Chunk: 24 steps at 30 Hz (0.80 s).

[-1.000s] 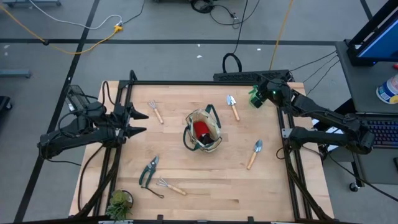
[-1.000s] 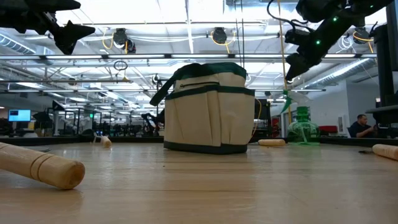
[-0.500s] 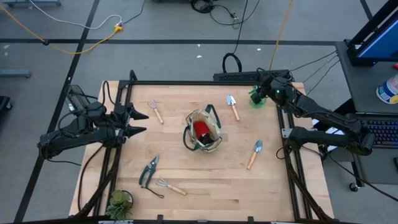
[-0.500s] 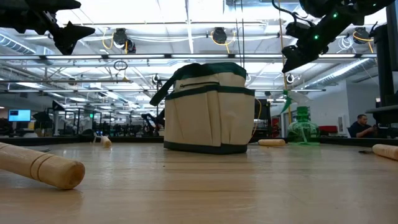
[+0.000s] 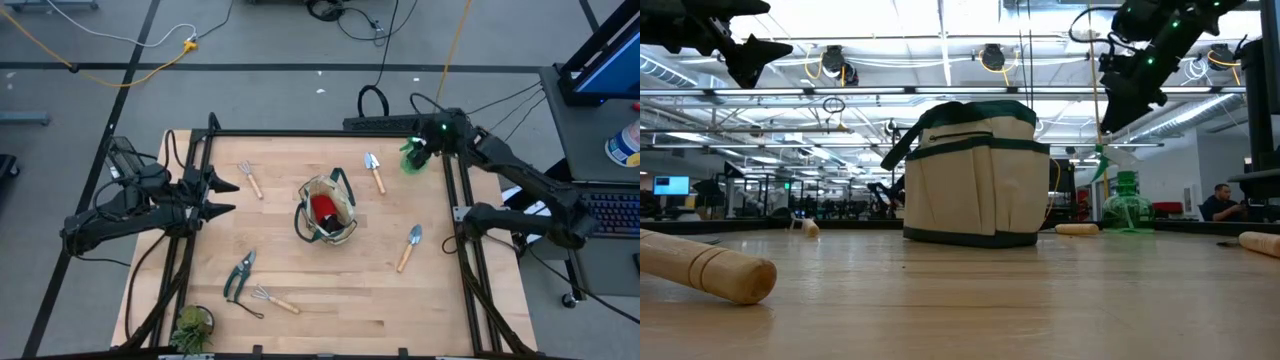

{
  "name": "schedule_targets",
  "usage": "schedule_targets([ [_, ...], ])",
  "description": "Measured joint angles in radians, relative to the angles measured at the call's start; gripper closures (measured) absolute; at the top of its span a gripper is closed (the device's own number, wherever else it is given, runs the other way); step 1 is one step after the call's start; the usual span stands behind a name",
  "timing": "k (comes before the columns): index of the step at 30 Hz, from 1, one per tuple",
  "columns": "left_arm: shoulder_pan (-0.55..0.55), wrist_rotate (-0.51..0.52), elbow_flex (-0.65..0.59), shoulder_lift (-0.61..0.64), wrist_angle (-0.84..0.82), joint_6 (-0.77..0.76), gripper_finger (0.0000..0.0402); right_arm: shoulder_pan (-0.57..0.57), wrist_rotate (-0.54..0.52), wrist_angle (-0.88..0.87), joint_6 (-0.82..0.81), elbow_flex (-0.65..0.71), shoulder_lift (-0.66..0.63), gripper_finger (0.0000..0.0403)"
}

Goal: Pick & Place Garden tools in Gardening bag
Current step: Put the spray bottle into the gardening bag

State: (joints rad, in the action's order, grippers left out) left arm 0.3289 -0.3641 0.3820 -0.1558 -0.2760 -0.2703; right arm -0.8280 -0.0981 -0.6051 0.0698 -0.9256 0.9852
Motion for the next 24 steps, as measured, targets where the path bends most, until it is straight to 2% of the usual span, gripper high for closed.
schedule_targets([
  [13,0.0,0.0,0.0,0.0,0.0,0.0,0.0105,-0.139,0.153,-0.246,0.125,-0.254,0.207,0.0225],
  [18,0.0,0.0,0.0,0.0,0.001,0.0,0.0105,-0.162,0.153,-0.33,0.178,-0.307,0.272,0.0228],
  [24,0.0,0.0,0.0,0.0,0.001,0.0,0.0105,-0.162,0.152,-0.338,0.233,-0.31,0.303,0.023],
])
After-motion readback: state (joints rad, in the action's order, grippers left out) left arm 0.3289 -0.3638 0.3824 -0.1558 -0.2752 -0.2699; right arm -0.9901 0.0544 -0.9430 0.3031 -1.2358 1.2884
